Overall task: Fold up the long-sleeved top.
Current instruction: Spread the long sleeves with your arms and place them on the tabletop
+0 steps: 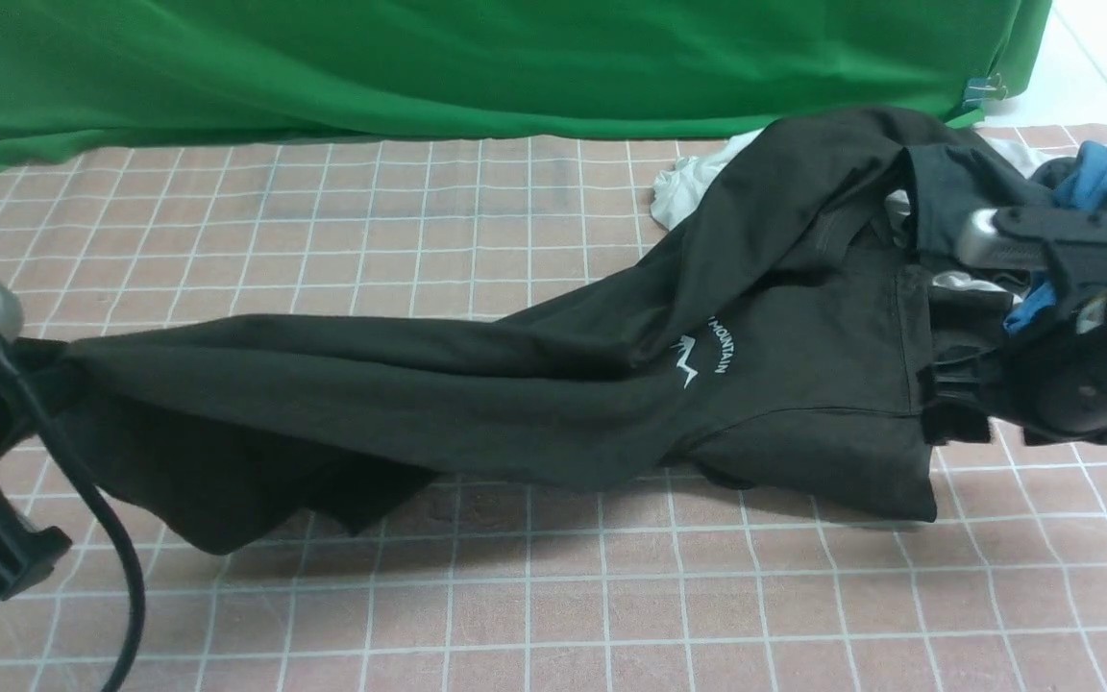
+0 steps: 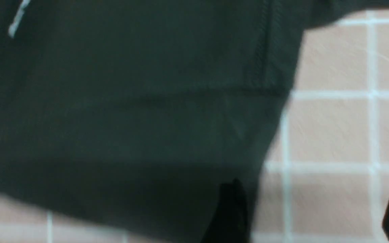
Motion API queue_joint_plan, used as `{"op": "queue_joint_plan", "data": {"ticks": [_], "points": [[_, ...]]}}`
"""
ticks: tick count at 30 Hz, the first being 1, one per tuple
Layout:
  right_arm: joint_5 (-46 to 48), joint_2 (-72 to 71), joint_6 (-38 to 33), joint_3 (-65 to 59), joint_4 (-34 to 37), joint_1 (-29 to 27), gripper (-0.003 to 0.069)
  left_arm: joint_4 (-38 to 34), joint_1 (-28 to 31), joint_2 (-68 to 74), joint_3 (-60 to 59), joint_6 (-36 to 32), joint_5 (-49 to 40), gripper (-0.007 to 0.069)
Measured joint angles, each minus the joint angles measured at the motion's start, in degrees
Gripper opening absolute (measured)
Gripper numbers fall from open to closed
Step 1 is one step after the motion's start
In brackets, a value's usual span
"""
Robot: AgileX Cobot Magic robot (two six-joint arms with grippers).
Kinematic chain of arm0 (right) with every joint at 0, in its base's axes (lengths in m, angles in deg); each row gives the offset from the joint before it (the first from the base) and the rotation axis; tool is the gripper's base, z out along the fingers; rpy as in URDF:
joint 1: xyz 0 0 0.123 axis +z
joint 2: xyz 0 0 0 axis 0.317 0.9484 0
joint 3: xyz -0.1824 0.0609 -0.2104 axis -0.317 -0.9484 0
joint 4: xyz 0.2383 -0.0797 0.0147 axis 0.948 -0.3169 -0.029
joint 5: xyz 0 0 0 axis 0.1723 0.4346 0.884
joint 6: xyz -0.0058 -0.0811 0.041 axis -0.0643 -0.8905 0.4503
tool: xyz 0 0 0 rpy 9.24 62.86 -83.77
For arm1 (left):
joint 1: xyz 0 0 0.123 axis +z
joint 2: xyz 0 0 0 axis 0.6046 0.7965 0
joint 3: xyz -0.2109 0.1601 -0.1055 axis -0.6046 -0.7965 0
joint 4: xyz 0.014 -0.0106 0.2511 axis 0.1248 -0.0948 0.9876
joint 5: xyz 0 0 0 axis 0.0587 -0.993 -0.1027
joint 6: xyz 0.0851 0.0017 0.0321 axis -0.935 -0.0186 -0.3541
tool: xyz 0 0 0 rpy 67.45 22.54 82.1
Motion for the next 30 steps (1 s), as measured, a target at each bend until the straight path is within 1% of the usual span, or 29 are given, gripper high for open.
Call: {"op": "queue_joint_plan", "data": {"ticks": [5, 9, 14, 16, 17, 18, 19, 20, 21, 23, 24, 25, 26, 28, 30], "points": [[-5.29, 7.05, 0.00, 2.87, 2.43, 0.00, 0.0578, 1.21, -2.20, 0.00, -0.14, 0.00, 0.00, 0.0037], [-5.32, 10.97, -0.24, 5.06, 2.48, 0.00, 0.0578, 1.45, -2.32, 0.00, -0.14, 0.00, 0.00, 0.0037], [-4.83, 12.15, -0.82, 6.16, 2.57, 0.00, 0.0569, 1.45, -2.32, 0.00, -0.14, 0.13, 0.00, 0.0037], [-4.33, 12.27, -2.41, 6.35, 2.92, 0.00, 0.0526, 1.45, -2.32, 0.00, -0.14, 0.13, 0.00, 0.0037], [-4.04, 12.27, -3.43, 6.47, 3.25, -0.05, 0.0498, 1.45, -2.32, 0.00, -0.14, 0.13, 0.00, 0.0037], [-3.69, 12.34, -4.81, 6.46, 3.88, -0.11, 0.0454, 1.45, -2.32, 0.00, -0.14, 0.13, 0.00, 0.0037], [-3.64, 12.40, -5.36, 6.46, 4.28, -0.11, 0.0434, 1.45, -2.32, 0.00, -0.14, 0.13, 0.00, 0.0037], [-3.51, 12.45, -6.56, 6.46, 4.94, -0.17, 0.0389, 1.45, -2.32, 0.00, -0.14, 0.13, 0.00, 0.0037], [-3.36, 12.45, -8.37, 6.52, 5.84, -0.17, 0.0305, 1.71, -2.32, 0.00, -0.14, 0.13, 0.00, 0.0037], [-2.92, 12.37, -11.18, 6.52, 6.69, -0.17, 0.0182, 2.57, -2.32, 0.00, -0.14, 0.17, 0.35, 0.0037], [-2.92, 12.37, -11.74, 6.52, 6.76, -0.17, 0.0172, 2.57, -2.32, 0.00, -0.14, 0.17, 0.43, 0.0037], [-2.12, 11.86, -13.10, 6.46, 7.38, -0.17, 0.0103, 3.41, -2.32, 0.00, -0.14, 0.17, 0.90, 0.0037], [-0.93, 11.10, -13.83, 6.23, 7.48, -0.11, 0.0069, 4.26, -2.32, 0.00, -0.14, 0.17, 1.26, 0.0037], [0.21, 8.85, -14.17, 5.99, 7.39, -0.06, 0.0040, 5.67, -2.32, 0.00, -0.14, 0.73, 1.86, 0.0037], [1.33, 4.36, -14.44, 6.40, 6.62, -0.06, 0.0034, 6.65, -2.32, 0.00, -0.14, 2.34, 2.77, 0.0037]]}}
